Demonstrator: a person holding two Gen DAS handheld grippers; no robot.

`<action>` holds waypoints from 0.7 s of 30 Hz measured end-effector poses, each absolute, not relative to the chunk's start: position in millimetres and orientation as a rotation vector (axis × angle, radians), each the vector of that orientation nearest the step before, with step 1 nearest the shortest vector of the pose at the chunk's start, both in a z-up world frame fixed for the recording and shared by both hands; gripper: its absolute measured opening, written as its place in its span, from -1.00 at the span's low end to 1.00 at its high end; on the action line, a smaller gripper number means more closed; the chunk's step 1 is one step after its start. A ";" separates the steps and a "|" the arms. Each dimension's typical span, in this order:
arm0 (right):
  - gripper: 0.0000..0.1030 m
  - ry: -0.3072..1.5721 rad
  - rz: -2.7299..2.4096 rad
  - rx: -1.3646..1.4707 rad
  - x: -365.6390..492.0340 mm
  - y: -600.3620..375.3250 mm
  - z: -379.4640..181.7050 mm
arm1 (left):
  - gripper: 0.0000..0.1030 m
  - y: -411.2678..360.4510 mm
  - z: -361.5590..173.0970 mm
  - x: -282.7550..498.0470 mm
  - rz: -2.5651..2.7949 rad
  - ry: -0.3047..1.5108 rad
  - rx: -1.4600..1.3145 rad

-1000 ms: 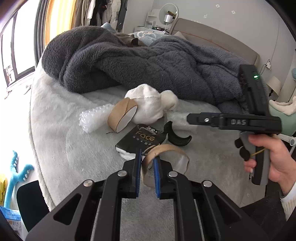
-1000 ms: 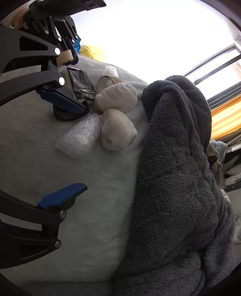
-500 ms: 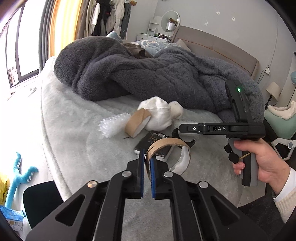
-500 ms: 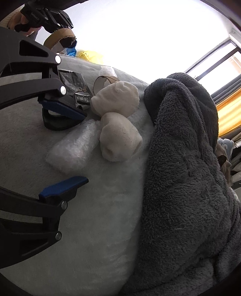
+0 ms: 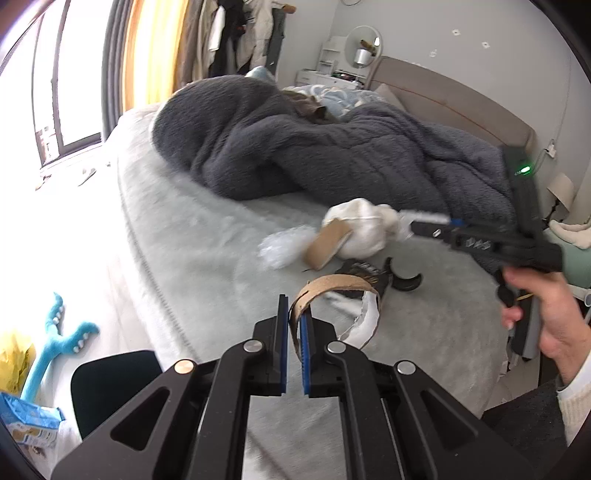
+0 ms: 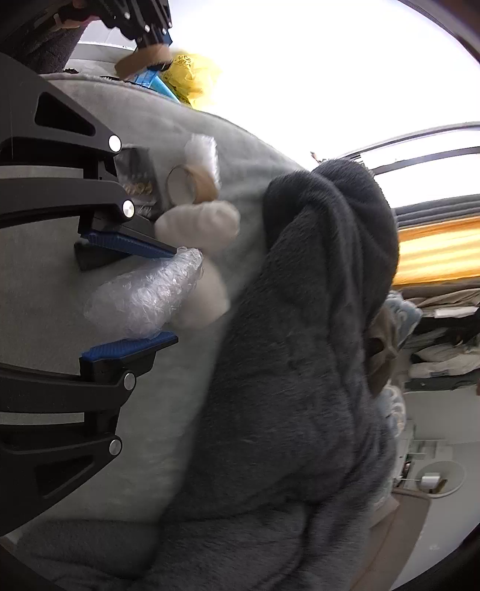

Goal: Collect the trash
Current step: 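Carry the tape roll and bubble wrap with both tools over the bin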

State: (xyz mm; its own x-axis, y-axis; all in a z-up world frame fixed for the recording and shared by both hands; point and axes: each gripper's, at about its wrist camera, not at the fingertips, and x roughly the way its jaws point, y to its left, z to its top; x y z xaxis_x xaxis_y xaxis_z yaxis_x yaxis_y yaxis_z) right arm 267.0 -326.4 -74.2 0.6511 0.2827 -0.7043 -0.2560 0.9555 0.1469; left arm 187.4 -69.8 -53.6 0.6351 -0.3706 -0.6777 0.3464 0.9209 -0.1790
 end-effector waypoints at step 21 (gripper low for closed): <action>-0.19 0.722 0.530 0.042 264.0 -205.4 -36.8 | -0.87 39.8 -80.4 184.2 -0.150 0.876 -0.057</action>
